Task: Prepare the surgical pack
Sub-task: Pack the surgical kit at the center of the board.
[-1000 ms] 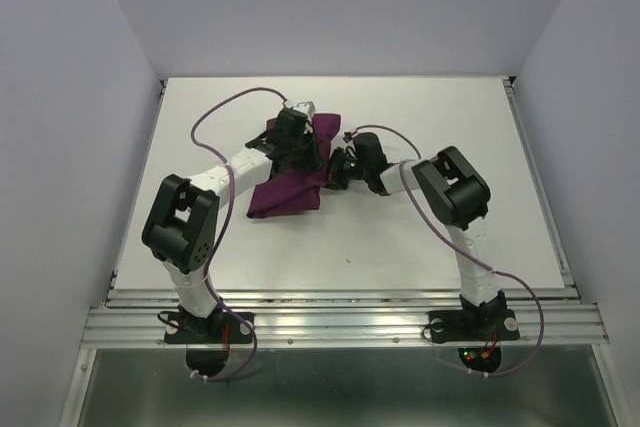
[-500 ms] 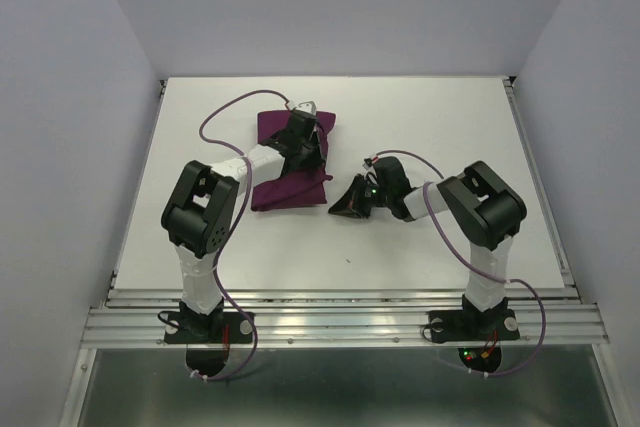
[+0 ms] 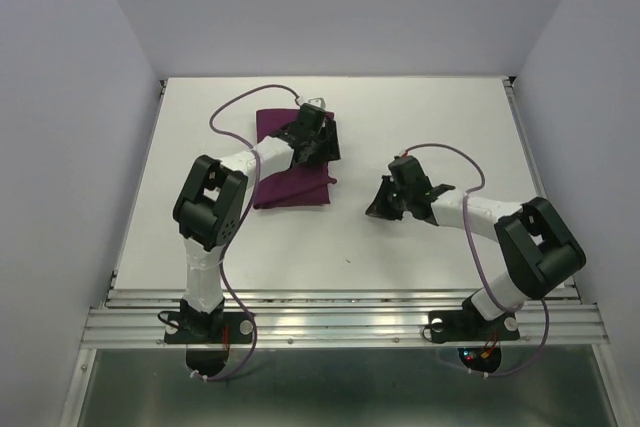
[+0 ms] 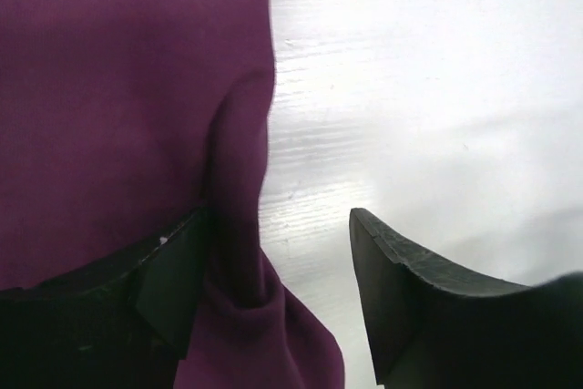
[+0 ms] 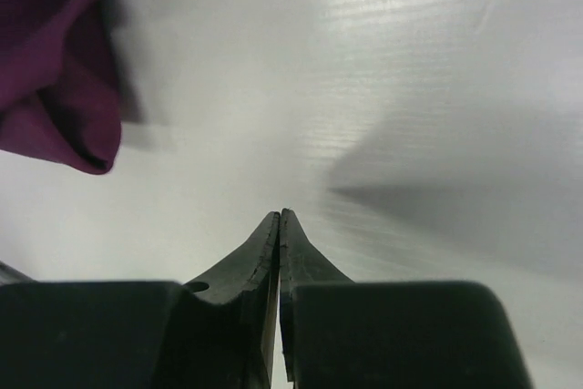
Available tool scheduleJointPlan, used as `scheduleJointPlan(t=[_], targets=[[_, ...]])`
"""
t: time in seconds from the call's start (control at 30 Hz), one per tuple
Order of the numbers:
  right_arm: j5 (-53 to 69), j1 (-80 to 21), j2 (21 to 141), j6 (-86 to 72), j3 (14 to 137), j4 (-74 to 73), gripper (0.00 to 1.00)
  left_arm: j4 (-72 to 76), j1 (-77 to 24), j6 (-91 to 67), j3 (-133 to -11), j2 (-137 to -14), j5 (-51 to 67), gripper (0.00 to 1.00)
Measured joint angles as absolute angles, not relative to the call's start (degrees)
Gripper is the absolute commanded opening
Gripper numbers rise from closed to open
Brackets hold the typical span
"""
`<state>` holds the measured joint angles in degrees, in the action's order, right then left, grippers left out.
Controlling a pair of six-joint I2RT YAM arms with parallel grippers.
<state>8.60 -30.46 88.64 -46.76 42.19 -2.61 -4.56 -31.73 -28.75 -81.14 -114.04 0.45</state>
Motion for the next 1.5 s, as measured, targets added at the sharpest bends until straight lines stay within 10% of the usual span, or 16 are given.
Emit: scheduleJointPlan(t=[0.33, 0.57, 0.93, 1.43, 1.5], targets=[[5.13, -30.46, 90.54, -40.99, 57.21, -9.17, 0.05, -12.19, -33.36, -26.13, -79.96, -102.32, 1.13, 0.61], [10.48, -30.46, 99.22, -39.64, 69.17, -7.77, 0.05, -12.99, -32.71, -25.96, -71.61, -85.95, -1.78, 0.0], [24.05, -30.92, 109.71, -40.34, 71.61, -0.6, 0.04, -9.61, -28.84, -28.29, -51.68, -85.69, 0.47, 0.0], [22.17, -31.22, 108.25, -36.1, 63.59, -3.11, 0.03, -10.87, -28.84, -28.84, -52.51, -80.42, 2.5, 0.0], [19.68, -31.22, 106.78, -35.07, 63.59, -5.43, 0.14, -11.9, -28.8, -28.51, -54.22, -78.91, 2.22, 0.0]])
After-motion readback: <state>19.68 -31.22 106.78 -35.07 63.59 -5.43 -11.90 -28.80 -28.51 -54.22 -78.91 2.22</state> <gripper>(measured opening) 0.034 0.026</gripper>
